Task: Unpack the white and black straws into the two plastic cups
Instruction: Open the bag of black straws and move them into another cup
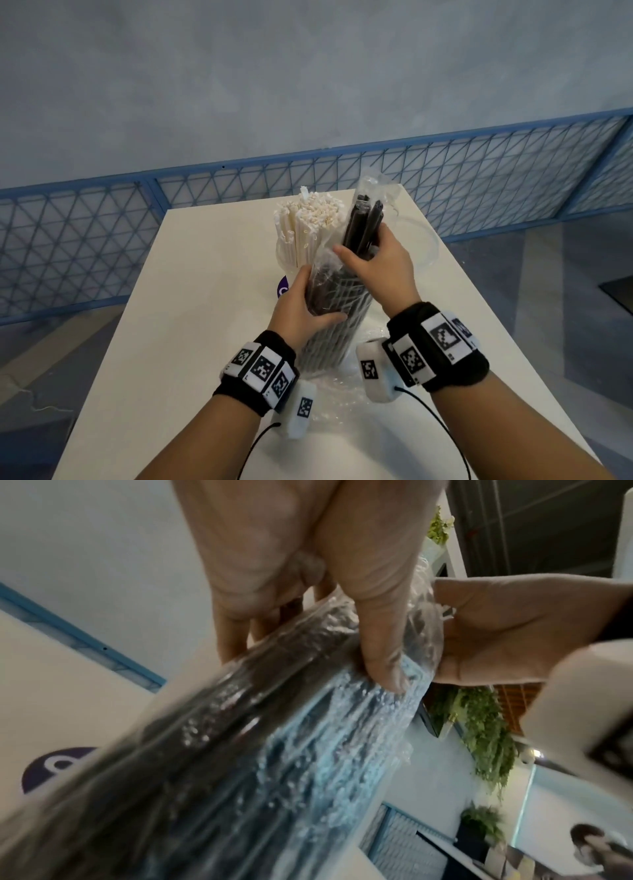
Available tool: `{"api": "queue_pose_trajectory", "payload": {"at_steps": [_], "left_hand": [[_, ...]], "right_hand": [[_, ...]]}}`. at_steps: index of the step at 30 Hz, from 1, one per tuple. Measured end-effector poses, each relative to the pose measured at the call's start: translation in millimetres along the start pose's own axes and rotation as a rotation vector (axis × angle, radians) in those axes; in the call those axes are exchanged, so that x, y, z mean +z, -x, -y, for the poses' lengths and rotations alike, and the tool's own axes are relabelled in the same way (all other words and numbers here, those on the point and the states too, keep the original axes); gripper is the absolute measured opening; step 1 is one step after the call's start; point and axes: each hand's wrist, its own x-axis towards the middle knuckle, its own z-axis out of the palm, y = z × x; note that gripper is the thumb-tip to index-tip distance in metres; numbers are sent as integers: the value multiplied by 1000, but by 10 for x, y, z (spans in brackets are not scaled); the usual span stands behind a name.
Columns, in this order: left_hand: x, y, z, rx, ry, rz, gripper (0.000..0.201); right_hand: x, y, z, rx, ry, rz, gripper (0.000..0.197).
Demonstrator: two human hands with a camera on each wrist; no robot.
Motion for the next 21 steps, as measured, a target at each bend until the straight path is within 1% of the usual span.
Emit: {"api": "queue_pose_trajectory", "payload": {"at_steps": [2, 5, 7, 10, 14, 16, 18, 20, 21], "left_hand": [[-5, 5, -28, 11, -20, 22, 74], [-2, -7, -20, 7, -51, 25, 85], [-5, -14, 2, -14, -55, 19, 86], [-24, -16, 23, -42, -68, 2, 85], [-40, -14, 62, -60, -72, -8, 83], [-40, -3, 99, -67, -56, -9, 80], [-41, -2, 125, -76, -40, -14, 78], [-47, -7, 135, -84, -35, -20, 80], [-50, -12, 139, -87, -33, -25, 81]], "right_hand": [[33, -85, 22, 58, -27, -13, 46], [139, -172, 5, 106, -134, -53, 31], [194, -194, 27, 102, -202, -31, 23], [212, -239, 98, 78, -289, -3, 20], [136, -305, 236, 17, -418, -16, 13], [81, -337, 294, -25, -479, -33, 13], [43, -337, 293, -57, -518, -11, 16], [33, -298, 235, -56, -518, 65, 22], [46, -270, 197, -46, -481, 111, 24]]}}
